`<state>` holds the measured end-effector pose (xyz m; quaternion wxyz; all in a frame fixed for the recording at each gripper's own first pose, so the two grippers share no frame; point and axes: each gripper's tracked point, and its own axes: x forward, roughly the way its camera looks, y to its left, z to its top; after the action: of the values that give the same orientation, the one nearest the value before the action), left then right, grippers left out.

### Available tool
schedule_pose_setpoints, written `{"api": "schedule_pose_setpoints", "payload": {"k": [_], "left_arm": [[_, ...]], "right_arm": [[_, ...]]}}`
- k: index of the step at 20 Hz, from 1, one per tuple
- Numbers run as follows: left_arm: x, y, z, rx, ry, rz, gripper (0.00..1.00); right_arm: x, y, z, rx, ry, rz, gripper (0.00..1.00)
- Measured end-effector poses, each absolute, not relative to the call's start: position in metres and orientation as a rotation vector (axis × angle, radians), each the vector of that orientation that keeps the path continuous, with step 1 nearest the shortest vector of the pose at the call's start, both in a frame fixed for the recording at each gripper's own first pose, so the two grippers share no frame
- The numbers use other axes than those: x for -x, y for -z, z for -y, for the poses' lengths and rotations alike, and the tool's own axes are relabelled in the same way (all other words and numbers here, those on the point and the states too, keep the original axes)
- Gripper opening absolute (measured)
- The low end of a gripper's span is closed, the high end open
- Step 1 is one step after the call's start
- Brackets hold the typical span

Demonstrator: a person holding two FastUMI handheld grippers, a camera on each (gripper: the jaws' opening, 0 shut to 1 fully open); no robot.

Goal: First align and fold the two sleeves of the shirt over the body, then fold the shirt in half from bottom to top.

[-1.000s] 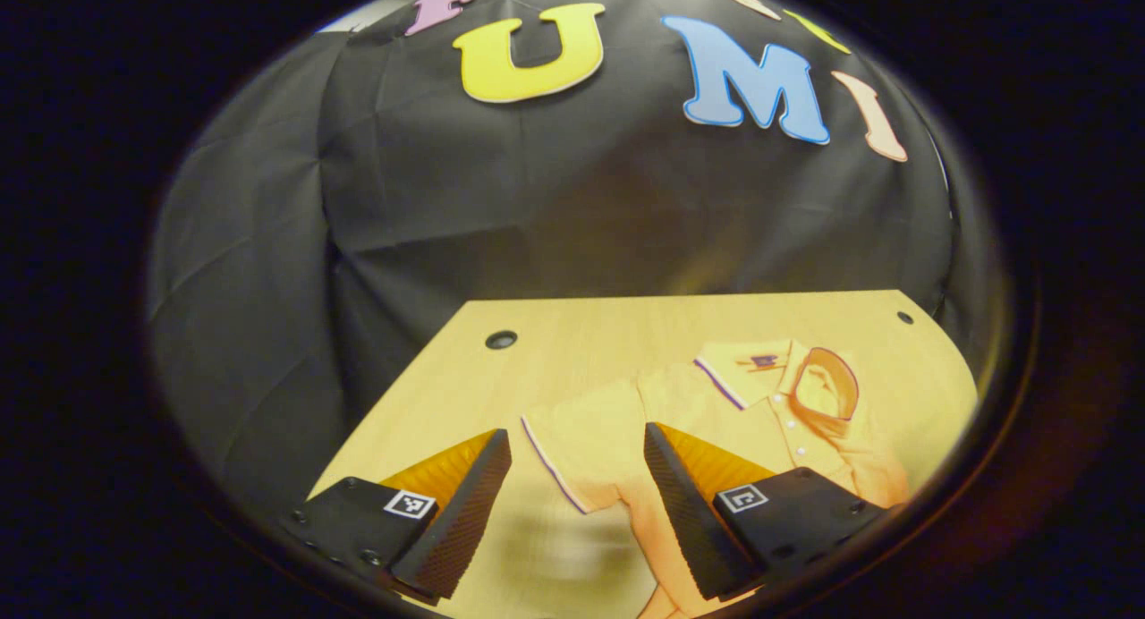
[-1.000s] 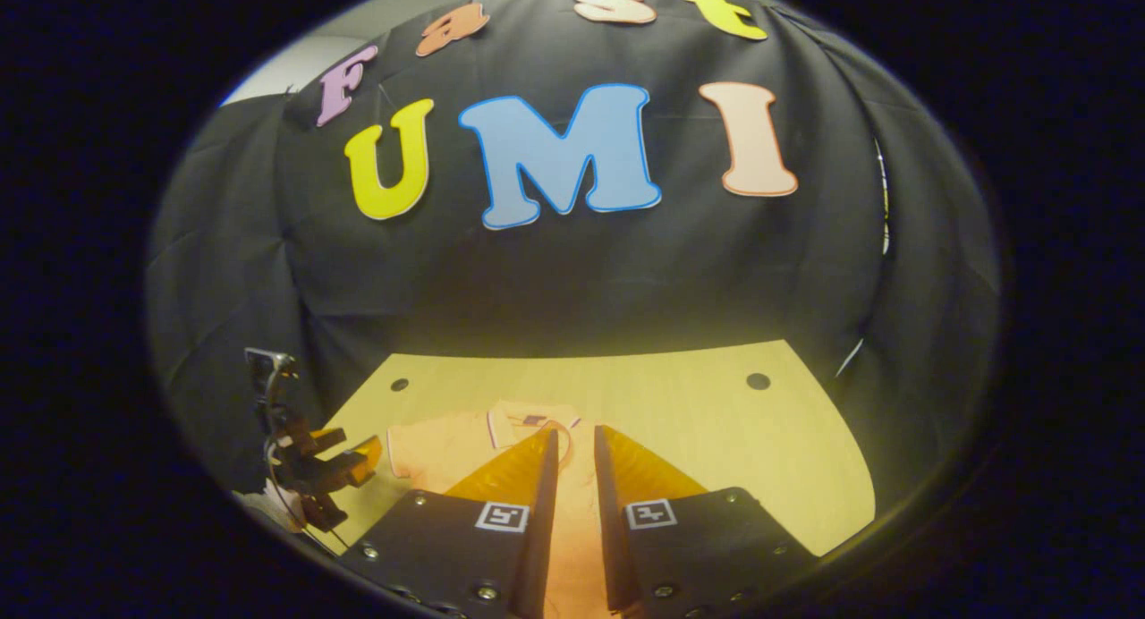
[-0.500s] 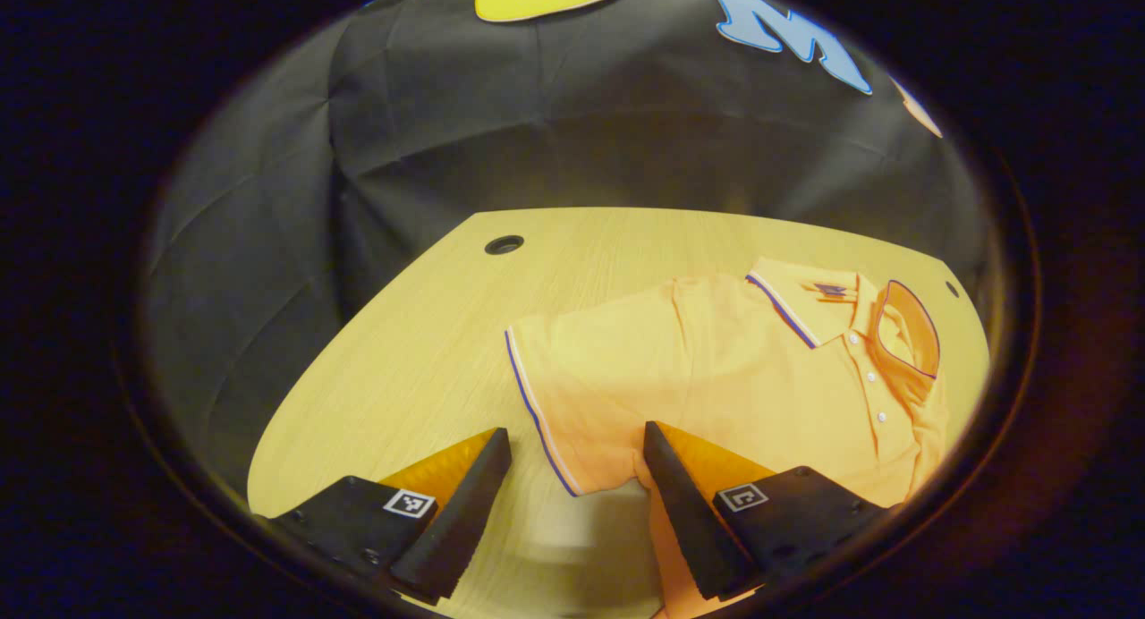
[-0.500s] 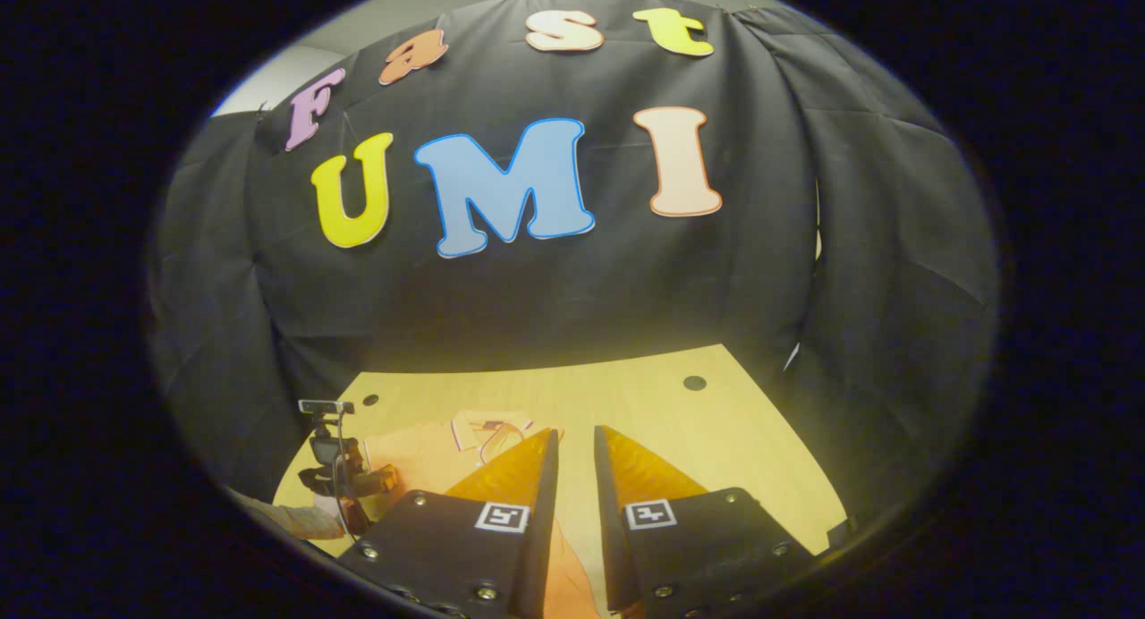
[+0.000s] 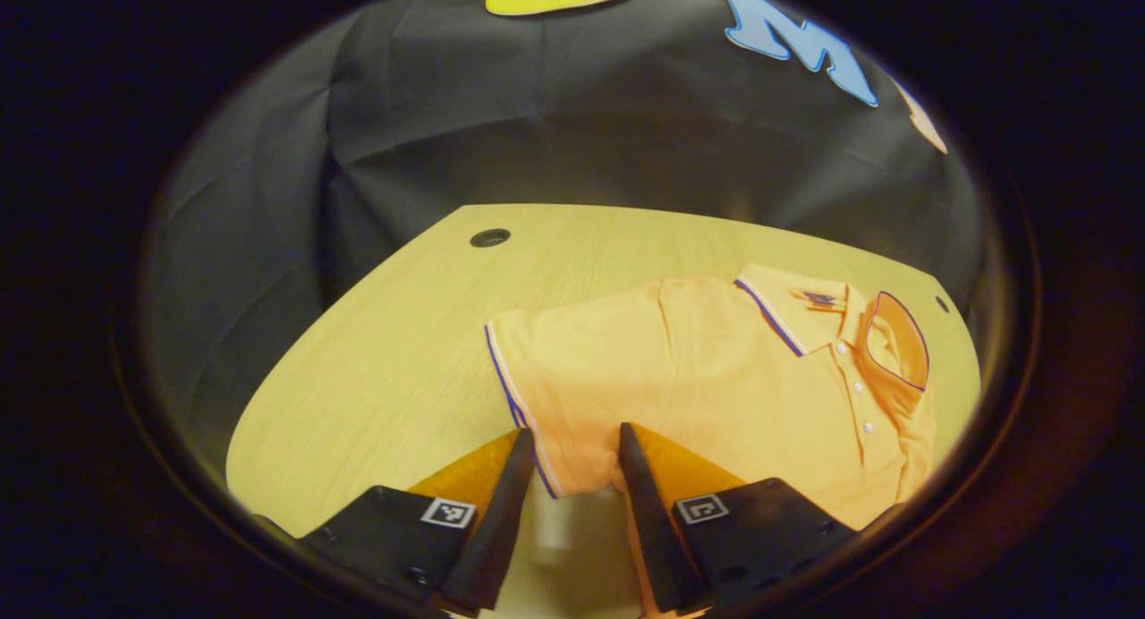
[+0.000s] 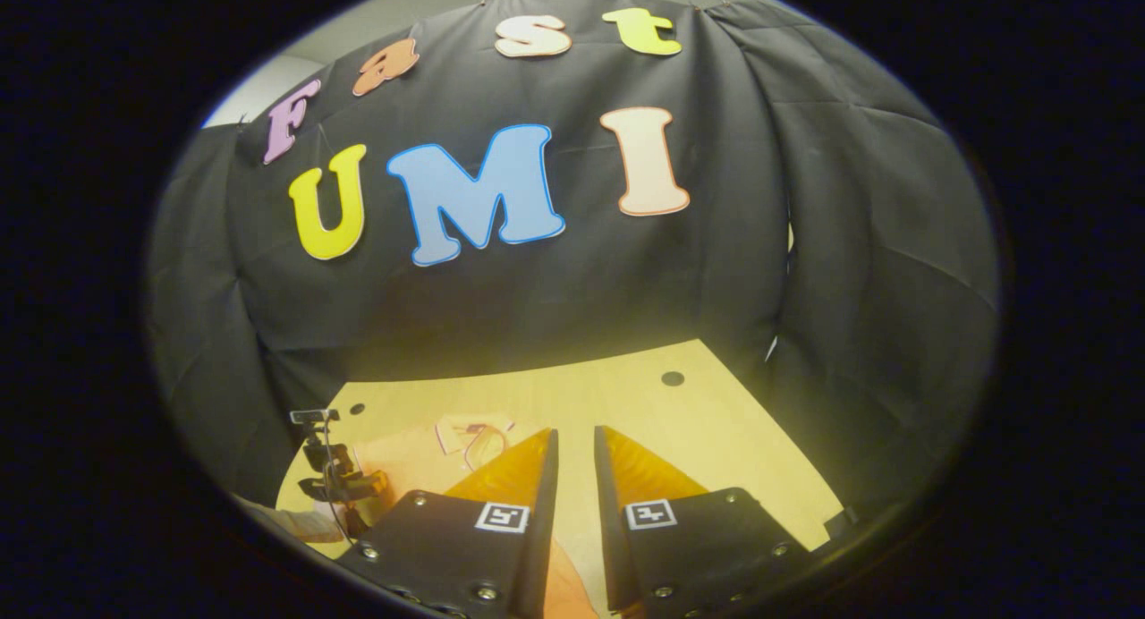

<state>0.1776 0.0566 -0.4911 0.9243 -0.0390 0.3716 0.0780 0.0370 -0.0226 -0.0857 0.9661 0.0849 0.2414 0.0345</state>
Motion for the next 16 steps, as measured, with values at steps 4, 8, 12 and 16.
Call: {"api": "schedule_pose_setpoints", "payload": {"k": [4,8,12,16], "left_arm": [[-0.179,0.49,-0.054,0.067,-0.153,-0.776,0.17],[-0.182,0.488,-0.05,-0.023,-0.137,-0.801,0.07],[-0.203,0.446,-0.036,-0.084,-0.082,-0.707,0.06],[-0.219,0.405,0.001,-0.136,0.021,-0.627,0.06]], "right_arm": [[-0.035,0.084,0.021,-0.163,-0.077,-0.483,0.25],[-0.035,0.089,0.014,-0.164,-0.098,-0.497,0.25],[-0.035,0.097,0.006,-0.169,-0.121,-0.513,0.25],[-0.034,0.098,0.004,-0.181,-0.129,-0.513,0.25]]}}
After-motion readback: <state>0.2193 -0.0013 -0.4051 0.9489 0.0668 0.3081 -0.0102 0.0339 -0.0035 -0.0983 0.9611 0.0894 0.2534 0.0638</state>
